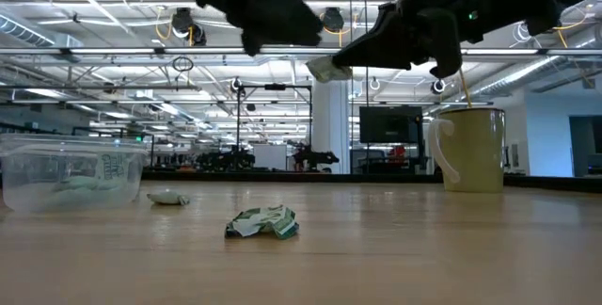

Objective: Pick and place Stevia / Truvia into bins
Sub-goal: Put the green stevia packet into the transparent bin

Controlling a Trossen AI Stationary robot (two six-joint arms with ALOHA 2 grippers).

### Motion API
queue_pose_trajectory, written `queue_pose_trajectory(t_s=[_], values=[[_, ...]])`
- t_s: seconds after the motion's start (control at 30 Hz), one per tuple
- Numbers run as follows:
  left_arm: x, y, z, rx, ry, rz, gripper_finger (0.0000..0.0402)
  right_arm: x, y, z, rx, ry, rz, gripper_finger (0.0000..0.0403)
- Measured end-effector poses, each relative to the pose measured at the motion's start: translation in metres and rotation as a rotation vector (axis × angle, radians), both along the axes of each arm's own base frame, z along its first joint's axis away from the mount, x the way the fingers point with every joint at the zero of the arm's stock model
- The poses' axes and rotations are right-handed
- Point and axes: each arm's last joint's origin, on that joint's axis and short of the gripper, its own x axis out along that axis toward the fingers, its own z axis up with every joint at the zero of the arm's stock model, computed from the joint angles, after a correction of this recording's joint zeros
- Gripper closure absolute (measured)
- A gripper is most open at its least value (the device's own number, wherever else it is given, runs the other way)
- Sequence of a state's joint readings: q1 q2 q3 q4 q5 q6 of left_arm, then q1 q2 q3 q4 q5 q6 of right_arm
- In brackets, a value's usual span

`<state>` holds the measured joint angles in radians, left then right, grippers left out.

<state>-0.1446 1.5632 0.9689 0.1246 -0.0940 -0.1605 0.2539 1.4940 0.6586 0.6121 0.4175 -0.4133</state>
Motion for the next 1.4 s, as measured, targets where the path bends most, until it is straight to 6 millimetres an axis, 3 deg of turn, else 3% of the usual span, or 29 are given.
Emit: queue_pose_trajectory(t_s=[0.2,0.43,0.53,0.73,0.97,1.1,1.2,1.4], values=[[0.012,0.013,-0.022,-0.005,0.046,0.023,0.0275,0.0,-0.002,-0.001,0.001,0.013,-0.007,0.0403],[0.016,0.014,-0.023,-0.025,0.021,-0.012,0.0278,0.0,-0.002,0.0,-0.005,0.001,-0.004,0.0403],[0.016,0.014,-0.023,-0.012,0.022,-0.018,0.0304,0.001,-0.002,0.001,-0.019,-0.003,0.001,0.0398],[0.015,0.014,-0.024,-0.003,0.025,-0.022,0.0392,0.001,-0.002,0.001,0.014,-0.008,-0.006,0.0355],[0.012,0.015,-0.029,-0.015,0.094,-0.01,0.0397,0.0,0.0,0.002,0.038,-0.024,-0.009,0.0284],[-0.004,0.016,-0.029,-0.019,0.242,0.044,0.0398,-0.002,0.011,0.003,0.043,-0.034,0.027,0.0252],[-0.028,0.012,-0.019,-0.007,0.366,0.112,0.0399,-0.005,0.021,0.002,0.097,-0.034,0.046,0.0238],[-0.085,-0.019,0.005,-0.077,0.541,0.226,0.04,-0.011,0.034,-0.004,0.186,0.02,0.061,0.0232]])
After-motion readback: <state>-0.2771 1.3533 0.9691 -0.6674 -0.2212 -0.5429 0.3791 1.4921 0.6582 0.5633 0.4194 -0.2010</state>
